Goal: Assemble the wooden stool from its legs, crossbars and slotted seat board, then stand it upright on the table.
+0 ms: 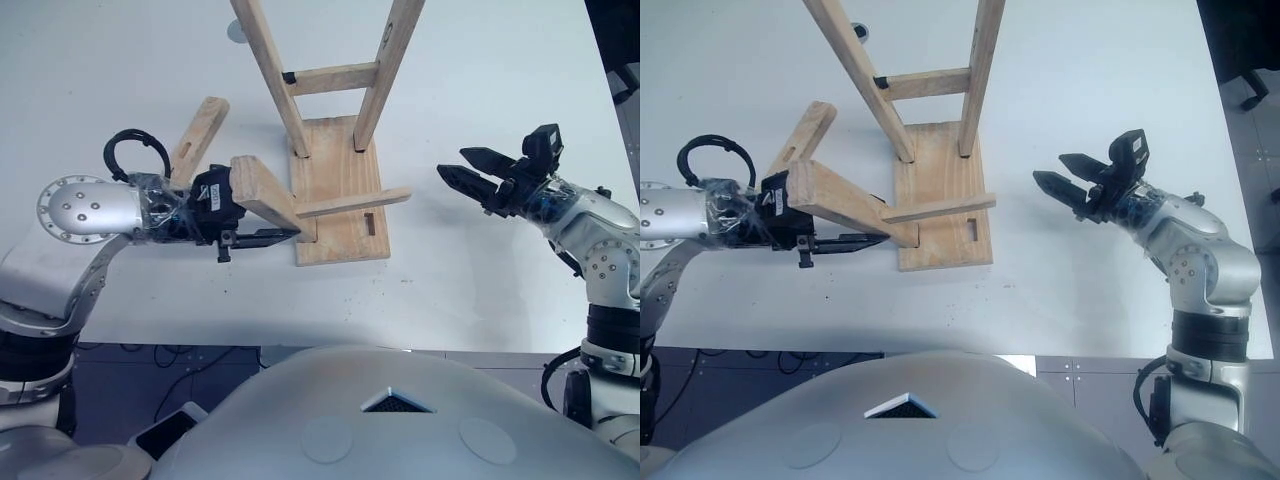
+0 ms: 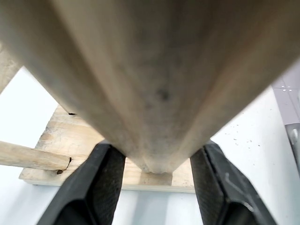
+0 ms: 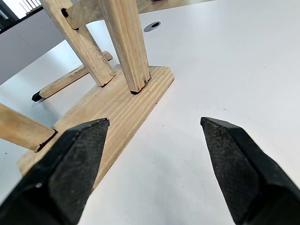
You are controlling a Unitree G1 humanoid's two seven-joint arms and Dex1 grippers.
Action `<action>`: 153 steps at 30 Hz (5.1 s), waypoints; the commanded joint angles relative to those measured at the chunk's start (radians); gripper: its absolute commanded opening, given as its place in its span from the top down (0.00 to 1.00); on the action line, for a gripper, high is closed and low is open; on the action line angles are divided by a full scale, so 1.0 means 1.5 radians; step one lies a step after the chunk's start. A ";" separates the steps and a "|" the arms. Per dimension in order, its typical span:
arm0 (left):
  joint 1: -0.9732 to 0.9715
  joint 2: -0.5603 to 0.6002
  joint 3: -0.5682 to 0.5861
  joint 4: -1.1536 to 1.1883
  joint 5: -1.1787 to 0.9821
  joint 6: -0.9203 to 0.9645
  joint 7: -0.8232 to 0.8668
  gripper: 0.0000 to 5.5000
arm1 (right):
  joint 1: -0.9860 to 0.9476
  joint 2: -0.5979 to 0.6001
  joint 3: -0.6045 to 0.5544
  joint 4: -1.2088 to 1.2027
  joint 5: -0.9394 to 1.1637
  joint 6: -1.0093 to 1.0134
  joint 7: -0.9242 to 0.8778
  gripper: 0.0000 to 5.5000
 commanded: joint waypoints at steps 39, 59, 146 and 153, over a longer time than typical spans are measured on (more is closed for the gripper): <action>-0.006 -0.134 0.155 0.578 0.116 -0.144 0.131 0.36 | 0.026 0.043 0.028 0.009 -0.065 -0.043 -0.030 0.35; -0.018 -0.143 0.176 0.604 0.163 -0.237 0.166 0.41 | 0.022 0.036 0.033 0.016 -0.070 -0.048 -0.027 0.35; -0.411 -0.148 0.175 0.517 -0.210 0.200 -0.071 0.05 | -0.098 0.140 0.033 0.043 0.003 -0.218 0.074 0.63; -0.444 -0.220 0.261 0.676 -0.128 0.050 0.118 0.02 | -0.041 0.142 0.046 0.003 0.017 -0.291 0.157 0.63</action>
